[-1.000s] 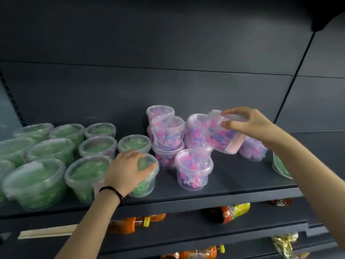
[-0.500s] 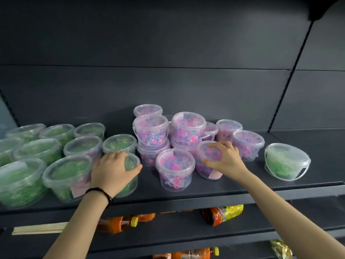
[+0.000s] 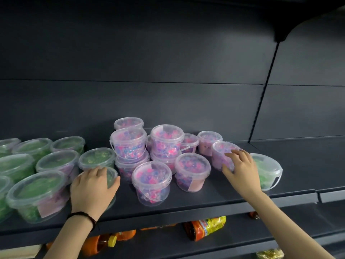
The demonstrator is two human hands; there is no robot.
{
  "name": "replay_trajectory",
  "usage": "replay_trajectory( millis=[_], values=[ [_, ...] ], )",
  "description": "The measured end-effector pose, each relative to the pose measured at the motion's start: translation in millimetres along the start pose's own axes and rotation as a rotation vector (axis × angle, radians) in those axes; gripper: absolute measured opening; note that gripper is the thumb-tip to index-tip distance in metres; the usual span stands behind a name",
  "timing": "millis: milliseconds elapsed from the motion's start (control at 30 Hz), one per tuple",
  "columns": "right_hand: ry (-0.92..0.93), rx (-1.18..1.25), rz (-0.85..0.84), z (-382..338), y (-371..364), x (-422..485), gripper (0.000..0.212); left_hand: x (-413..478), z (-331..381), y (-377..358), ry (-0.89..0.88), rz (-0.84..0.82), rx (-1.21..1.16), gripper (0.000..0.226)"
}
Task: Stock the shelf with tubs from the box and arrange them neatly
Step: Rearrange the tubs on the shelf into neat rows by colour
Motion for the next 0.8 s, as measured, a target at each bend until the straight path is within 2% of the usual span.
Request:
replay_trajectory(
  millis=[67, 133, 200, 300, 400, 633, 800],
  values=[
    [-0.048, -0.094, 0.08, 22, 15, -3, 0.045, -1, 20, 13, -0.074, 0.057, -0.093, 0.051],
    [-0.153, -0.149, 0.159, 46, 32, -7, 0.044, -3, 53, 27, -0.135, 0.09, -0.301, 0.058],
    [-0.316, -0.125, 0.15, 71, 36, -13, 0.058, -5, 86, 28, -0.135, 0.037, -0.469, 0.066],
    [-0.581, 0.025, 0.03, 107, 25, -23, 0.087, -8, 117, 14, -0.171, 0.004, -0.394, 0.076],
    [-0.715, 0.268, -0.003, 127, 10, -34, 0.091, -14, 121, -4, -0.174, -0.001, -0.28, 0.07],
    [-0.674, 0.425, 0.081, 121, 12, -38, 0.082, -16, 116, -13, -0.157, -0.011, -0.23, 0.071],
    [-0.553, 0.502, 0.171, 82, 37, -28, 0.075, -17, 115, -13, -0.171, -0.059, -0.226, 0.074]
  ],
)
Point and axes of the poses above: each hand's wrist, its own x-axis towards the middle knuckle, its own y-axis out of the back of the hand, z = x × y, the point moved 10 cm from there along x, towards the middle knuckle, and after that the axes turned 5 degrees about z, right-handed, at the moved point
